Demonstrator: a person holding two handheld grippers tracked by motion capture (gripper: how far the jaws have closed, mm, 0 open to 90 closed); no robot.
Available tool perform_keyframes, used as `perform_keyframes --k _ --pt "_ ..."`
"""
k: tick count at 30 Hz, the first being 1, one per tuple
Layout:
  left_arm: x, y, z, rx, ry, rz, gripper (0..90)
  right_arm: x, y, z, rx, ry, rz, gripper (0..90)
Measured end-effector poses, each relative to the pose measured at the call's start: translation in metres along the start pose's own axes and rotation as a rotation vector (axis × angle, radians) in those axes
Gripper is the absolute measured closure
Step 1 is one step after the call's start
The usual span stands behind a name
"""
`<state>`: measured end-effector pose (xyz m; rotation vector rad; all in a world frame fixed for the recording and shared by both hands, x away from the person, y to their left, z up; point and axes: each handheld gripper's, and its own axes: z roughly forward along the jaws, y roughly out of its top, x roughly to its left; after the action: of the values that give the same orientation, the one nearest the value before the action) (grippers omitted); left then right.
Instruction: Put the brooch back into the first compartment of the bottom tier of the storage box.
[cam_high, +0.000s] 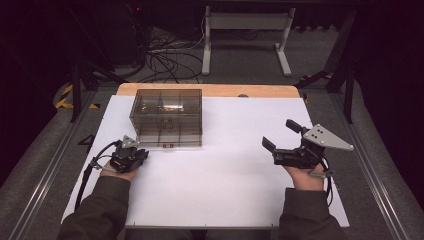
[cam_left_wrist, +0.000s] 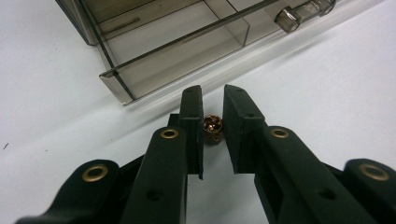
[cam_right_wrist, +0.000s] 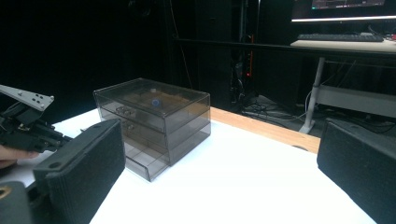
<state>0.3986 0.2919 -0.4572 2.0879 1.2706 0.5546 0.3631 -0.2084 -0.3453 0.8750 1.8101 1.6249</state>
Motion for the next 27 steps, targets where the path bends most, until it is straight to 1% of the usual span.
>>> perform_keyframes --k 6,12,15,17,23,27 --pt "-0.0003 0.0 -0.0001 -0.001 0.006 0.006 78.8 0.0002 0.0001 -0.0001 -0.001 0.0 -0.001 1.8" --pt "-0.0013 0.0004 -0.0024 -0.013 0.011 0.006 78.8 0.0001 0.0001 -0.0001 0.0 0.0 -0.001 1.9" --pt "-0.0015 0.0005 -0.0031 -0.023 0.009 0.012 78.8 0.0 0.0001 -0.0001 0.0 -0.001 -0.001 1.9" --pt "-0.0015 0.0009 -0.0037 -0.032 0.016 0.019 78.8 -0.0001 0.0001 -0.0003 0.0 -0.001 -0.001 1.9" --pt "-0.0028 0.0016 -0.0062 -0.057 0.017 0.023 78.8 -0.0001 0.0002 -0.0004 -0.001 -0.002 -0.003 1.9" --pt "-0.0035 0.0019 -0.0074 -0.071 0.013 0.034 78.9 0.0001 0.0003 -0.0005 -0.001 -0.001 -0.003 1.9"
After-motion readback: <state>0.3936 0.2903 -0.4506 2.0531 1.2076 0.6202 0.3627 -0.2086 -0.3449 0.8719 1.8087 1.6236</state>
